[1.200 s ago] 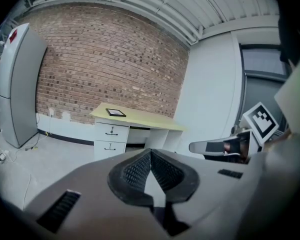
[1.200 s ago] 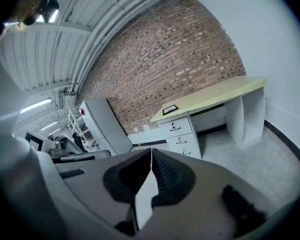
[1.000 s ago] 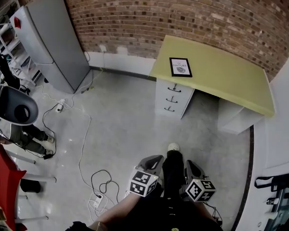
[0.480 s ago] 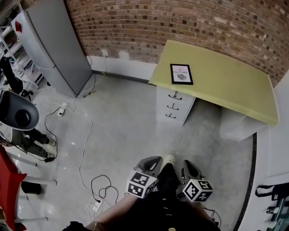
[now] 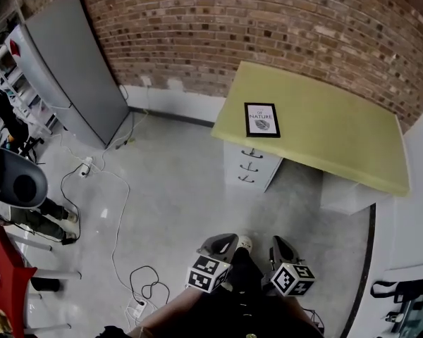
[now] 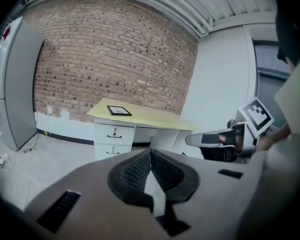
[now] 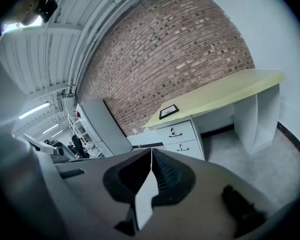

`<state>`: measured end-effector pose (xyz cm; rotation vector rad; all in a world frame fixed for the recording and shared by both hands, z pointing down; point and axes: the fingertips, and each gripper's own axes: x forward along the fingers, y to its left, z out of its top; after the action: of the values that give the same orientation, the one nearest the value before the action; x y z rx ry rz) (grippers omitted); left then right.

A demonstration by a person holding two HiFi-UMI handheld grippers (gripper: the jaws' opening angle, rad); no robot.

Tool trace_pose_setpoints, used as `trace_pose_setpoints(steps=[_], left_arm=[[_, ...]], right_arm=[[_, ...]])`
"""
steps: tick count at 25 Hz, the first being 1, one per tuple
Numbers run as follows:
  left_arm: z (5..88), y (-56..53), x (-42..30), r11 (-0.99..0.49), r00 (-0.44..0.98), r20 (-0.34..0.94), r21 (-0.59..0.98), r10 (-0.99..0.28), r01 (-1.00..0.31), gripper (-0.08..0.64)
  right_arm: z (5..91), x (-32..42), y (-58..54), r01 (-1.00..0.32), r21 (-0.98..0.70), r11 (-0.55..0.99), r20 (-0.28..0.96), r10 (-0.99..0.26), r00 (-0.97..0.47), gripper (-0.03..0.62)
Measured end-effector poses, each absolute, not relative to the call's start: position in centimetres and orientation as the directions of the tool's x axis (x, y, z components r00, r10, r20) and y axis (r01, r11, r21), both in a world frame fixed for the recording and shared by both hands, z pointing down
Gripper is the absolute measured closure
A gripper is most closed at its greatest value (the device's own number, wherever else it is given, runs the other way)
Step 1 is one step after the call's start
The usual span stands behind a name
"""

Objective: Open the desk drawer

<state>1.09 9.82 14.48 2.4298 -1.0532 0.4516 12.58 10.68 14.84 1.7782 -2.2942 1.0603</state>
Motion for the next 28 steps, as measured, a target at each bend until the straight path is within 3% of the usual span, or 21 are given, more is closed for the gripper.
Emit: trace_pose_setpoints(steps=[28], left_arm=[[16.5,-12.4,6.4,-0.545,0.614,0.493,0.296,-0.617,-0.785,0.551]], right_arm=[[16.6,18.0,-11.0,-0.842,-0.526,0.123,0.467,-0.785,-0.407,0.578]])
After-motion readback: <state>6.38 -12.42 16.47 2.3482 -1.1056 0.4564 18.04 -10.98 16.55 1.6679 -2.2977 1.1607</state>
